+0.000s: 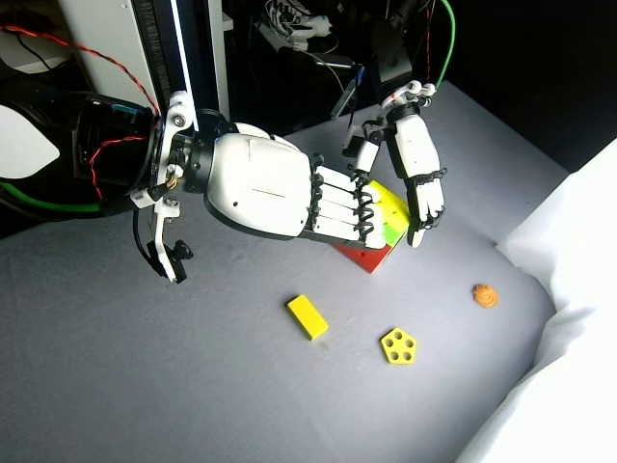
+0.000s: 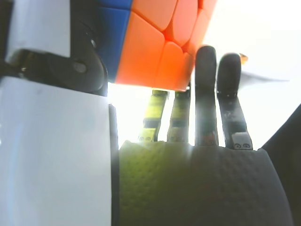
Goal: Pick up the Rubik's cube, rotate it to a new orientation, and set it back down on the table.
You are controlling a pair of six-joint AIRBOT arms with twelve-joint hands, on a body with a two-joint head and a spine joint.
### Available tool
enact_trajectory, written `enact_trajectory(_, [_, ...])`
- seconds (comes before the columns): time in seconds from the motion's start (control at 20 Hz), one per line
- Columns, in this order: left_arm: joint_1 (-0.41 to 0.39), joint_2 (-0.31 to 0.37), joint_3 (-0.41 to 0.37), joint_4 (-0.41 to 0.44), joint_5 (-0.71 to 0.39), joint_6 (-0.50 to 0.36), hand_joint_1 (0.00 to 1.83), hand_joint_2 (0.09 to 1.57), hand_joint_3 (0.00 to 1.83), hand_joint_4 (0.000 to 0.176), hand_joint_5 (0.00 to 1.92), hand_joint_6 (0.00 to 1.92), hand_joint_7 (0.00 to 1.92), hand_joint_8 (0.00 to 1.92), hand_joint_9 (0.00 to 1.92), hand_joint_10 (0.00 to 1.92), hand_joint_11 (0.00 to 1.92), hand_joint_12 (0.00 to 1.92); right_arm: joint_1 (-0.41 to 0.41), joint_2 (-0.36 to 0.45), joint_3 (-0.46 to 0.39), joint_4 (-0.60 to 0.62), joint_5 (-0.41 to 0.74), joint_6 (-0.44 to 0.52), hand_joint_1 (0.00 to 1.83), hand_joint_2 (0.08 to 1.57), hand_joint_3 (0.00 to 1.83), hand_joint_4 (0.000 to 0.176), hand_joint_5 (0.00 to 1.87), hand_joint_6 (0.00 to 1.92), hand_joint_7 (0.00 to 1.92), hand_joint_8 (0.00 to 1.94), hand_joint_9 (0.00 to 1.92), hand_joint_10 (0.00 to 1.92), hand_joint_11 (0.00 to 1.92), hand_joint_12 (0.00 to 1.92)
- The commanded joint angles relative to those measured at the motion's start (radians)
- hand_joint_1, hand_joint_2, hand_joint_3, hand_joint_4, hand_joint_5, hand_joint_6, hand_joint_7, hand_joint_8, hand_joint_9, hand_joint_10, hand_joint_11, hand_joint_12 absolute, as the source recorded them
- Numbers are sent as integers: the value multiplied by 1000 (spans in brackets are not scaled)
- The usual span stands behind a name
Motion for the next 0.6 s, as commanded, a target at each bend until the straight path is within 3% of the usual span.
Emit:
enact_trajectory(0.0, [-1,3,-2,61,-48,-14,863,1083,0,0,370,128,368,264,267,729,37,1350,7,3,-3,24,110,2,0,1233,3,0,30,12,65,17,55,21,6,4])
enact_trajectory(0.1, [0,3,-3,61,-48,-14,772,1032,0,0,274,13,359,31,334,308,5,1233,6,3,-3,23,110,2,0,1229,1,0,20,7,62,14,56,21,0,0])
enact_trajectory(0.2, [0,3,-5,61,-51,-14,691,993,0,5,153,0,268,1,312,97,0,1101,6,2,-4,22,110,2,0,1231,2,0,33,12,78,19,62,23,1,1])
enact_trajectory(0.4, [4,3,-9,64,-59,-14,550,917,0,17,5,0,77,0,151,2,0,786,5,2,-4,22,110,2,0,1232,2,0,32,11,81,17,39,12,0,0])
enact_trajectory(0.55, [9,3,-16,64,-65,-14,502,893,0,30,0,0,0,0,71,1,0,706,5,2,-4,22,110,2,0,1225,0,0,33,11,78,13,47,15,0,0])
